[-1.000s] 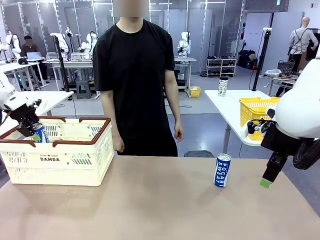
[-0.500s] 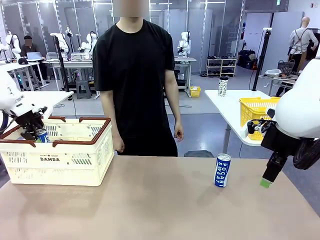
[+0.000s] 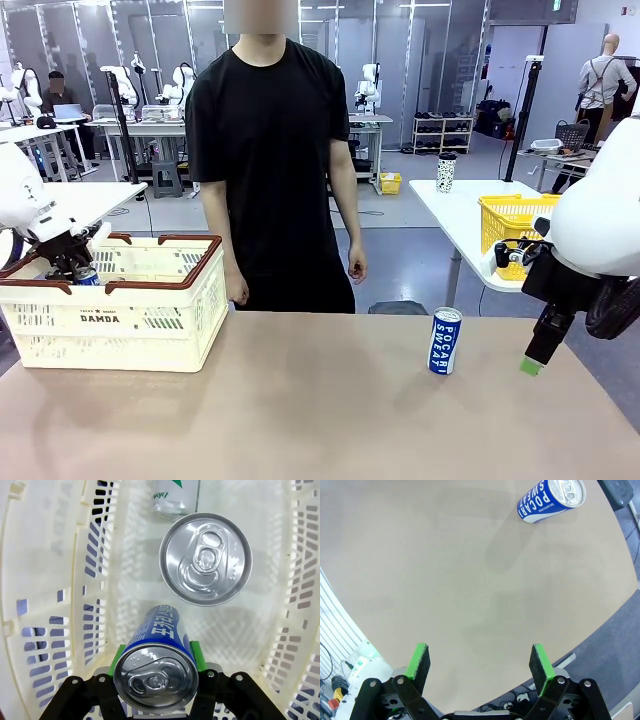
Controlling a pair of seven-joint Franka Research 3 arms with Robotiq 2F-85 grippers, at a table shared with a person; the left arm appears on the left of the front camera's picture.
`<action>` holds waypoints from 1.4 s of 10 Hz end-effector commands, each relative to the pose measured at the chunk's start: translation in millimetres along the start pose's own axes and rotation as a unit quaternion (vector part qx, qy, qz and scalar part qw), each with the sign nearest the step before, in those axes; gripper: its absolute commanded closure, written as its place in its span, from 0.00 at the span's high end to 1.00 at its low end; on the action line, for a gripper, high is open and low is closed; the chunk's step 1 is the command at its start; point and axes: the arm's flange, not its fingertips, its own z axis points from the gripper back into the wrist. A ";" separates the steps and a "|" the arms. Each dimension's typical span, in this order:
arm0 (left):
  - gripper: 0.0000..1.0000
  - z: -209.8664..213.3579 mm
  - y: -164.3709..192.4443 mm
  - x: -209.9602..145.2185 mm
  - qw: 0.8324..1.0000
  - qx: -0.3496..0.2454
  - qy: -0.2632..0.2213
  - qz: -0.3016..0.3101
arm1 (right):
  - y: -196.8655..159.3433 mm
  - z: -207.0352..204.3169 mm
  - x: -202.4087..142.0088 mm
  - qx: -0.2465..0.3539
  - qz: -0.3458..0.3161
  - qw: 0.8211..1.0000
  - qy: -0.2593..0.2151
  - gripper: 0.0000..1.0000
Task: Place the drinks into the Shopping basket.
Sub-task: Pick up one drink and place it into the Shopping basket.
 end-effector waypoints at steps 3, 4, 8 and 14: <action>0.57 -8.4 7.1 3.6 1.000 -0.015 -0.009 -0.014 | -0.4 -0.5 -1.3 0.000 -0.001 1.000 0.001 1.00; 0.57 -13.8 6.8 5.8 1.000 -0.018 -0.007 -0.015 | -0.4 -0.5 -1.3 0.000 -0.001 1.000 0.001 1.00; 0.77 -19.7 4.4 8.3 0.999 -0.028 -0.017 -0.017 | -0.4 -0.5 -1.3 0.000 -0.001 1.000 0.001 1.00; 1.00 -8.3 1.3 3.9 0.999 -0.026 -0.001 -0.020 | -0.4 -0.5 -1.3 0.000 -0.001 1.000 0.001 1.00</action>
